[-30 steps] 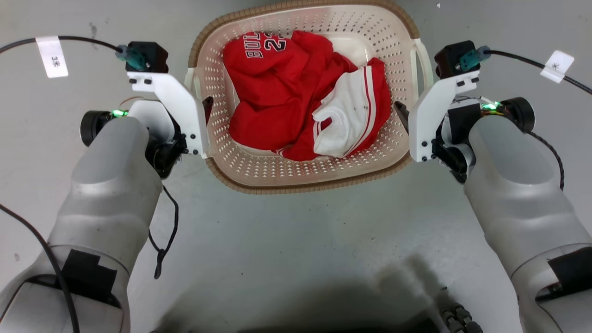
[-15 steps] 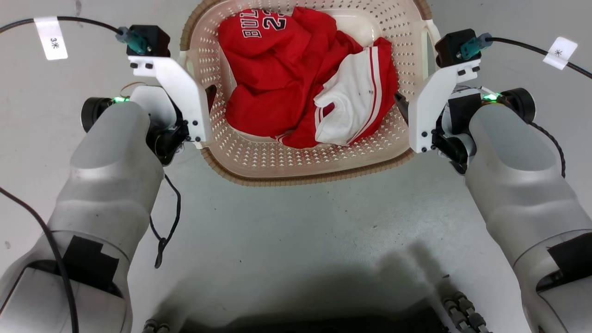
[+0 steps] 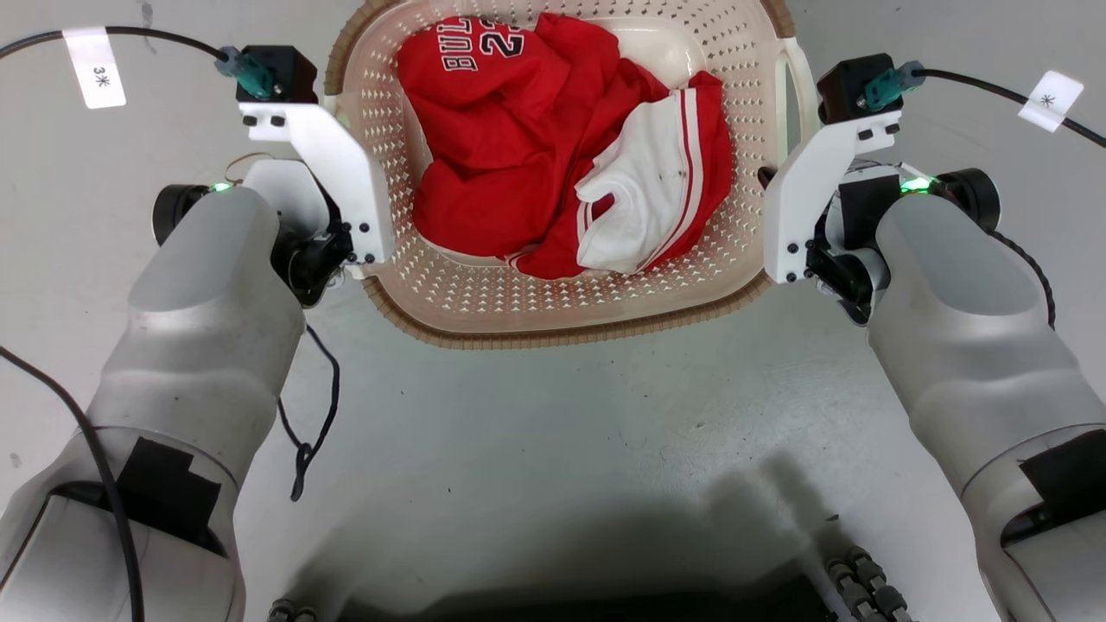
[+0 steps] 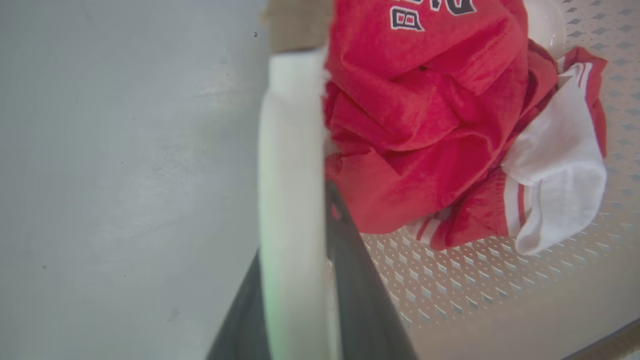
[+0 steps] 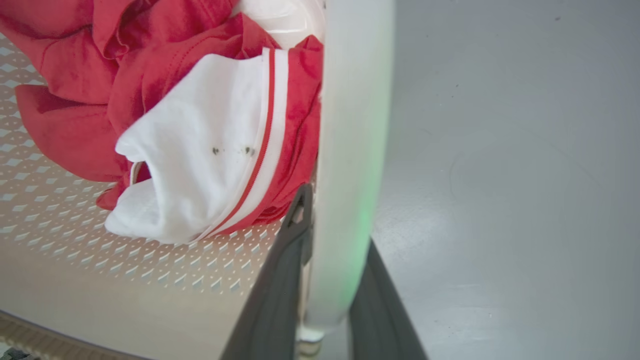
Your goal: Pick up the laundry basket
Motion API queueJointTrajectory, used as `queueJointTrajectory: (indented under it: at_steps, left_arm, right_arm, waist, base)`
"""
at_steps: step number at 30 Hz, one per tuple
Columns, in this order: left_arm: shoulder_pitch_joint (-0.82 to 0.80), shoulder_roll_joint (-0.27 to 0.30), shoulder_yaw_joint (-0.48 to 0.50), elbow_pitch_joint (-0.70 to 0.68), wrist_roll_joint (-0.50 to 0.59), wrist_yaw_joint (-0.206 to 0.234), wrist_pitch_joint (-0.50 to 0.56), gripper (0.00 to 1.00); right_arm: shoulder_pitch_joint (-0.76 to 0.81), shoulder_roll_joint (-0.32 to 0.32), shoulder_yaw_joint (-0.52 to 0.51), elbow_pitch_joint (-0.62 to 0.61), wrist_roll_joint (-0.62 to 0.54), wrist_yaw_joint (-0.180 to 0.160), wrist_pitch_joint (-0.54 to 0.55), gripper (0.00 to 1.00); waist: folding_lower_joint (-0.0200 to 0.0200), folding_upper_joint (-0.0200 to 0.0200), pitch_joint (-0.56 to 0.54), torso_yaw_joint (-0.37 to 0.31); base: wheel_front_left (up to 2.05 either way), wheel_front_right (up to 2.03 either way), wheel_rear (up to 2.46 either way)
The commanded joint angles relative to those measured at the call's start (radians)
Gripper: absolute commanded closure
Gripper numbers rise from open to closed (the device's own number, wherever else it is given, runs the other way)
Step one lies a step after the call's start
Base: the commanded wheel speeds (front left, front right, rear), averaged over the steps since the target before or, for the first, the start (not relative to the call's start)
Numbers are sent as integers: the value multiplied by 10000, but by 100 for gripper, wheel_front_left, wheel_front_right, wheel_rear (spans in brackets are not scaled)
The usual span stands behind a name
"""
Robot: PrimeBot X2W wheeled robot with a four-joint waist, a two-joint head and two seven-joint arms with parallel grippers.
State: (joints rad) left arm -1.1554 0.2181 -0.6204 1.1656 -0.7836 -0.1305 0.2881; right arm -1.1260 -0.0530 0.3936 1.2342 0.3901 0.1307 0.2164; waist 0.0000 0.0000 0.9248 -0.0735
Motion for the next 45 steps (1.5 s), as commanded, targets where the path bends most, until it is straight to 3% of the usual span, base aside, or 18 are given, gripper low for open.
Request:
queueJointTrajectory:
  at_steps: [1,13,45]
  left_arm:
    - [-88,4,-127,7,-52,3,59,100]
    - [300,-133,-737,28,-829,-17,1006,100]
    - [2970,-970,-1672,381,-2779,-66,3375,100]
  right_arm:
    - [-175,52,122,16,75,0,39,100]
    - [271,94,917,-33,1215,14,1017,100]
    - [2905,198,2557,239,3792,61,4050,100]
  waist:
    - [0,0,-59,0]
    - [0,0,-1194,31]
    - [0,0,-6890,311]
  base:
    - [0,0,0]
    - [0,0,0]
    - [0,0,0]
